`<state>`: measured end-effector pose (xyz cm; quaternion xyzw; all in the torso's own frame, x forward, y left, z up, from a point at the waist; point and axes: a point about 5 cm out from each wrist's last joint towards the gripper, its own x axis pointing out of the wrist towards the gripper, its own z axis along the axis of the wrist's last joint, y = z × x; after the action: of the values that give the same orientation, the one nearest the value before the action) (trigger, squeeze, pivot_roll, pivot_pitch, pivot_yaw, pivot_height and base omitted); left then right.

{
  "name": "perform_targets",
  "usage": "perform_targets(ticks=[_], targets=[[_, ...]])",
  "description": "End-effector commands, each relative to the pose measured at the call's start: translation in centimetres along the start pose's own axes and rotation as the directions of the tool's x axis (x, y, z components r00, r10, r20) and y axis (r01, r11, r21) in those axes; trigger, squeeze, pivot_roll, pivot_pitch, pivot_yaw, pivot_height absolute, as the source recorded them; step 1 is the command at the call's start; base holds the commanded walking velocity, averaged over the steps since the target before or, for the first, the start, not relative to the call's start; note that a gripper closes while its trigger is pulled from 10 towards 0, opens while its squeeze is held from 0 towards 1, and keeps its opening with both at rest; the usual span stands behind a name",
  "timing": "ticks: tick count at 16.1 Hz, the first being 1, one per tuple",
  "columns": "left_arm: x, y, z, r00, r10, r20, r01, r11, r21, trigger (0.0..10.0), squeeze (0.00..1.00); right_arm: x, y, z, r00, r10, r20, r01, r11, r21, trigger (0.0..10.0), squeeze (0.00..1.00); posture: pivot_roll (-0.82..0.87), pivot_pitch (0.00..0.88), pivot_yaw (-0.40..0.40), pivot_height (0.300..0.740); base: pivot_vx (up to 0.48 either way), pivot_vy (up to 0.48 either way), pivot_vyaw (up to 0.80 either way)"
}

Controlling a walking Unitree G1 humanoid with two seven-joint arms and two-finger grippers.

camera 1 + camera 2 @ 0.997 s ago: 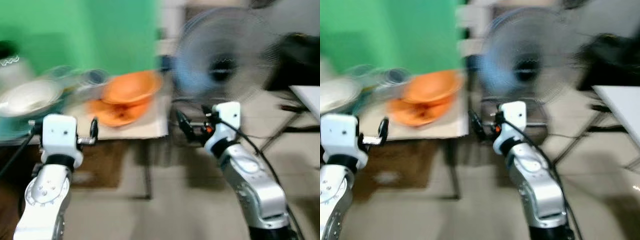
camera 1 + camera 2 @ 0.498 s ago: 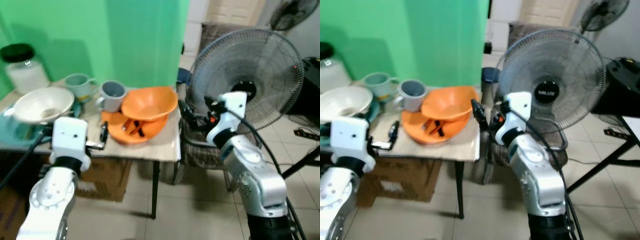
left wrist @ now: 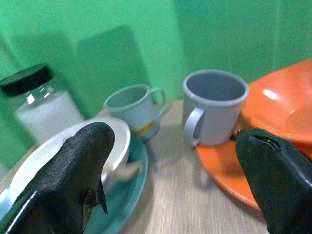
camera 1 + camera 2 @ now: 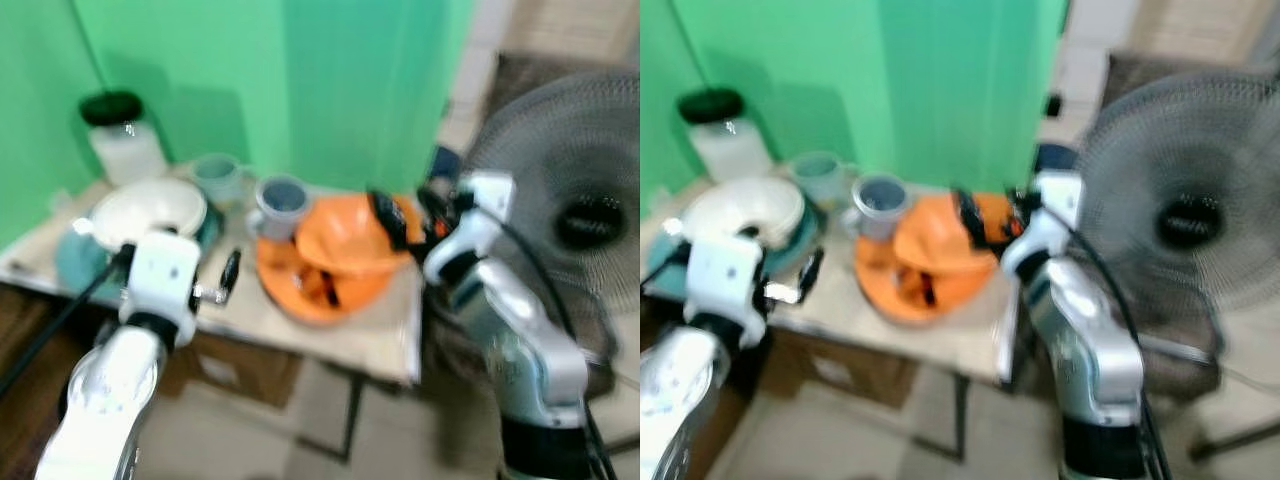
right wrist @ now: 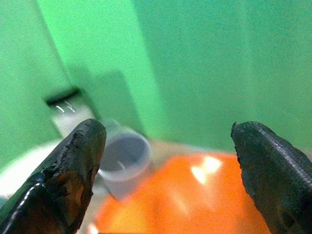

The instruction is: Setting the table

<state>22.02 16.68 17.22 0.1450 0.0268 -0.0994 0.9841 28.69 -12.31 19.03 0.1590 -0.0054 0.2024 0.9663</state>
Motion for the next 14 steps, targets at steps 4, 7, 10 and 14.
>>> perform_targets(ticks=[4,7,10,14], targets=[[1.0,-1.8,0.5,0.981,-0.192,0.04,0.192,0.981,-0.005,10.0,0.0,-1.0,-3.5,3.0,0.997,-0.075,0.02,0.075,0.997,-0.016,10.0,0.0,0.05,0.0,0.084,0.74,0.0,0.0,0.0],[1.1,-2.0,0.7,0.951,-0.303,0.06,0.305,0.952,-0.014,10.0,0.0,-0.7,-4.7,3.5,0.988,-0.13,-0.078,0.12,0.986,-0.117,10.0,0.0,0.03,0.0,0.081,0.74,0.0,0.0,0.0],[1.0,-3.2,1.1,0.87,-0.485,0.083,0.487,0.873,-0.004,10.0,0.0,-1.0,-6.7,2.7,0.922,-0.207,-0.327,0.169,0.976,-0.139,10.0,0.0,0.02,0.0,0.069,0.74,0.0,0.0,0.0],[0.4,-3.6,0.7,0.805,-0.591,0.054,0.593,0.805,-0.012,10.0,0.0,-0.1,-6.9,1.6,0.873,-0.113,-0.474,0.159,0.986,0.057,10.0,0.0,0.01,0.0,0.05,0.74,0.0,0.0,0.0]])
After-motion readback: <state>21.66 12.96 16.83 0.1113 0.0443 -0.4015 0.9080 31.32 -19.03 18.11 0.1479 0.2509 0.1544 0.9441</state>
